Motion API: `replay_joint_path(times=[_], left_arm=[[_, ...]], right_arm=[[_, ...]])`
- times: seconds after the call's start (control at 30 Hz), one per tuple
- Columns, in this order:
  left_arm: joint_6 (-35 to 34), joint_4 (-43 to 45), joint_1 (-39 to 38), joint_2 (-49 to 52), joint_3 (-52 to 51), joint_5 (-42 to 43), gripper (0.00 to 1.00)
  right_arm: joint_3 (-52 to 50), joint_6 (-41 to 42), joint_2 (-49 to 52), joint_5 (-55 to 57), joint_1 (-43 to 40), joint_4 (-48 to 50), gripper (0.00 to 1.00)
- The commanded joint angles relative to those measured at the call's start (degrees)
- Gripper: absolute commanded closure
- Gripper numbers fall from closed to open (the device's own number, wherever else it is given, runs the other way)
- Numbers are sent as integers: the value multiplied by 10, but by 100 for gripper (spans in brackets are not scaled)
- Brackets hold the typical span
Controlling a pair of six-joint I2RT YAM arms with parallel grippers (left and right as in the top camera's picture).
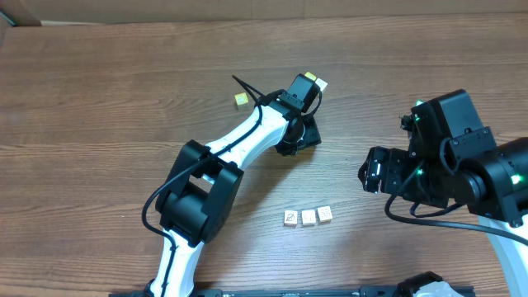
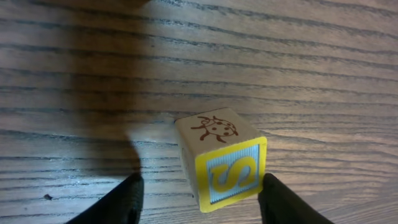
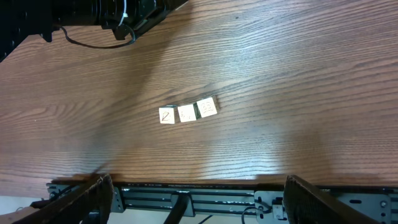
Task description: Flip 4 blocks
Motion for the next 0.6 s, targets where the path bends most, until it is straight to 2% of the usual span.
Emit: replay_joint_path(times=[0.0, 0.23, 0.57], left_arm=[[-6, 3, 3, 6, 14, 7, 52], [-6, 0, 3, 6, 14, 7, 71], [1, -14, 12, 6, 14, 5, 80]], right_arm=[[12, -7, -5, -1, -1, 2, 12], [12, -7, -5, -1, -1, 2, 12], [12, -7, -5, -1, -1, 1, 12]])
